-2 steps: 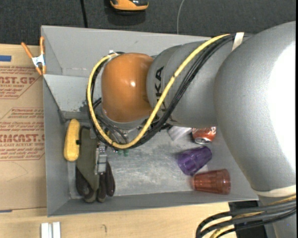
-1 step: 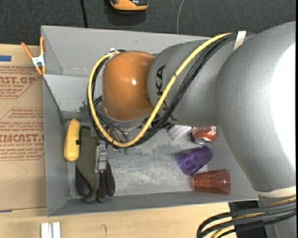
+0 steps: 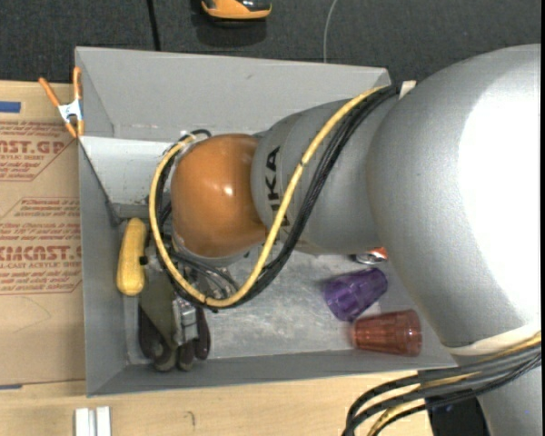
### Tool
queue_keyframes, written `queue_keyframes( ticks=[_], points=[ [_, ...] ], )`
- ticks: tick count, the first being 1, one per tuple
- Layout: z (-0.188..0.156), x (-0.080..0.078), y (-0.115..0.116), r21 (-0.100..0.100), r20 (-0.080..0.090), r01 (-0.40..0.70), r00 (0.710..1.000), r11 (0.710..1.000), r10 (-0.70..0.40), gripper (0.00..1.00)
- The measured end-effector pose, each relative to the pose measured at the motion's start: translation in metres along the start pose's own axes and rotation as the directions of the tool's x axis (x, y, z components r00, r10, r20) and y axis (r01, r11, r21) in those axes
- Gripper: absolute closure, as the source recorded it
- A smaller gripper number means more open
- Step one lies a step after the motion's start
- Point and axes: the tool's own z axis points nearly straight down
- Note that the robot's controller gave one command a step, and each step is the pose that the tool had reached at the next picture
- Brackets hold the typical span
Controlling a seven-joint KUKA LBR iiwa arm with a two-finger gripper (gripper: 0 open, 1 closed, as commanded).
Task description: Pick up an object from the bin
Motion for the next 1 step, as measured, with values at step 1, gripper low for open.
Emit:
queue_keyframes(
  ticks=[1],
  points=[
    [-0.0082,0.0268,0.0374,-0.002,-0.003,0.127,0.992,0.992,-0.127,0.00]
  ],
)
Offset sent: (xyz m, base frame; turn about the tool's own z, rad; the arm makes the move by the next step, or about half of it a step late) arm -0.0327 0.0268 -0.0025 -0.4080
